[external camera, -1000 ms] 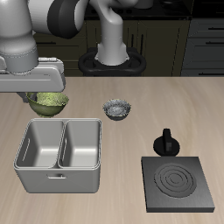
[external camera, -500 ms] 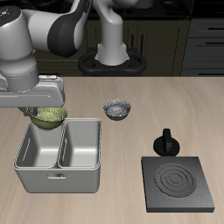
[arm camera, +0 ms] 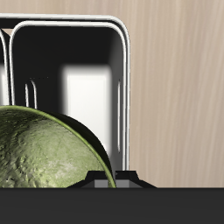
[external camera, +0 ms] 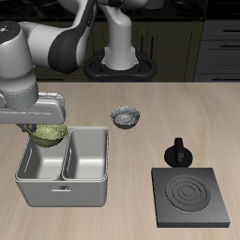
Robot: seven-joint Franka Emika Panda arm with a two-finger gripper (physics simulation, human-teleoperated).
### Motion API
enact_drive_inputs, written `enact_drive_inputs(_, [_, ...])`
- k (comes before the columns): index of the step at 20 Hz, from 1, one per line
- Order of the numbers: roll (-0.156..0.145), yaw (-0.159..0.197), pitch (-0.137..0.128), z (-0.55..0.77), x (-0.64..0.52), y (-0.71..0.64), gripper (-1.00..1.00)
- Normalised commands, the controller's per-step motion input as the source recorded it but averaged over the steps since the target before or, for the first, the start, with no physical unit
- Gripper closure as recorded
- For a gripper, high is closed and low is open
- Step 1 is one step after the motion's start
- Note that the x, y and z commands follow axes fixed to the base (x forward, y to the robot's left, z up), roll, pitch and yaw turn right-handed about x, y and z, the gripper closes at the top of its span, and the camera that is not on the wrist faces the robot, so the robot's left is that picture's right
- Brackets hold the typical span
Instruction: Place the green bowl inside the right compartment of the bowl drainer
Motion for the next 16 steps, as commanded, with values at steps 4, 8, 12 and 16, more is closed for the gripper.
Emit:
enact_drive_inputs(4, [-0.105,0.046,0.029,-0.06,-0.04,-0.08,-1.00])
enact_drive_inputs(8, [-0.004,-0.005,0.009,-0.03,0.01,-0.07,-1.00])
enact_drive_inputs(12, [0.037,-0.008,-0.019,0.09,-0.07,0.09,-1.00])
enact_drive_inputs(16, [0.017,0.002,-0.045,0.20,-0.12,0.21,-1.00])
